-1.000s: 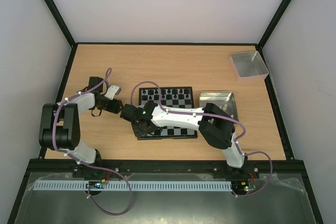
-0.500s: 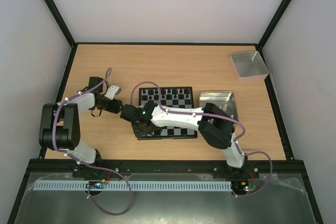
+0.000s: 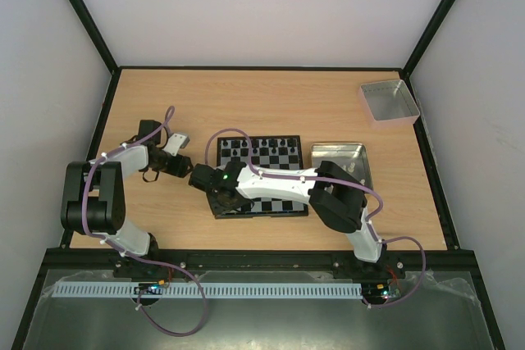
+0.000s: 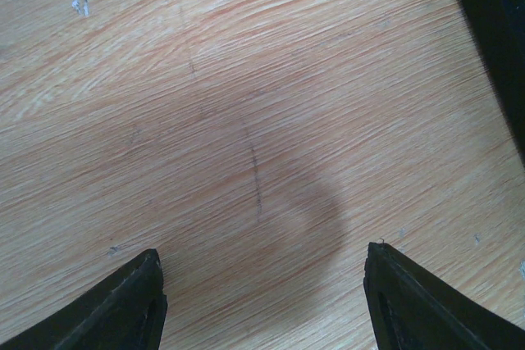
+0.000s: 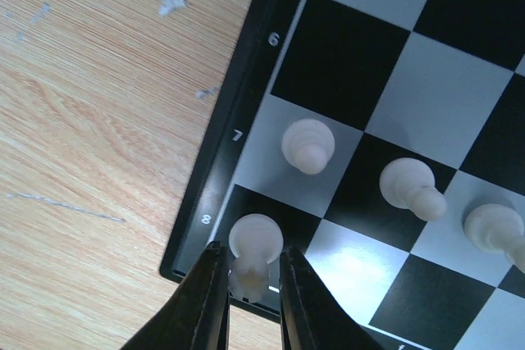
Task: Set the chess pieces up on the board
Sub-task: Place the chess piece on the chessboard.
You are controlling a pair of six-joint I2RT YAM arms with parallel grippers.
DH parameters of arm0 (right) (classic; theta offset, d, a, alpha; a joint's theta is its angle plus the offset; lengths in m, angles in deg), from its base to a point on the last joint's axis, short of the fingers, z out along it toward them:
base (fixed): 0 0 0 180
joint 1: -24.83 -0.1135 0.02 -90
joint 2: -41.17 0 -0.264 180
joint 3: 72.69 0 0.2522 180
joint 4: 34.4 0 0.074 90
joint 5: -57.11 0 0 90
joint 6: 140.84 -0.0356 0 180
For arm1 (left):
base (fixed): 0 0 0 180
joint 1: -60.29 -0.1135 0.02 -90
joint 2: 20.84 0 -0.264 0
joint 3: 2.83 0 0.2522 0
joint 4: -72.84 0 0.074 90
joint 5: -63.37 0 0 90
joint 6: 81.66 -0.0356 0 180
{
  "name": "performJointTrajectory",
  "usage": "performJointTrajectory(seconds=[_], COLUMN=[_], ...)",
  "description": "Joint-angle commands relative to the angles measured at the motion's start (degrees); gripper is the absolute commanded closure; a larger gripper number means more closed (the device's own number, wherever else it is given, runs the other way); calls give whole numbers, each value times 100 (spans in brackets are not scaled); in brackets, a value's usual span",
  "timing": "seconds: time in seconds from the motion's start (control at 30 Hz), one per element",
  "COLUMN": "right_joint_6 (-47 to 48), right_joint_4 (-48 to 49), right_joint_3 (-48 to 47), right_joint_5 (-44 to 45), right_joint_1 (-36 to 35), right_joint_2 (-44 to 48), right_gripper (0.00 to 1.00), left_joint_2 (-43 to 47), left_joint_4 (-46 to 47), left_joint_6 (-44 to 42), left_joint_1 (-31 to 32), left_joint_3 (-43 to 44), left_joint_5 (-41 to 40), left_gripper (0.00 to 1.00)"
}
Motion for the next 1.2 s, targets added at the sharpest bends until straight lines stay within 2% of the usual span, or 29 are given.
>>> performJointTrajectory(seconds=[0.0,1.17], right_joint_6=[16,114], right_joint_4=[-162,-196], right_joint_3=[188,-185], right_joint_5=[54,-32], right_joint_1=[-52,-122], right_joint_2=[39,-83], right_gripper=[85,84], left_joint_2=[-47,-127], left_joint_4=[-289,-318], left_joint_6=[0,-35], left_joint_1=[-19,-22], left_joint_3=[10,43], left_joint_5=[84,117], left_gripper=[33,33])
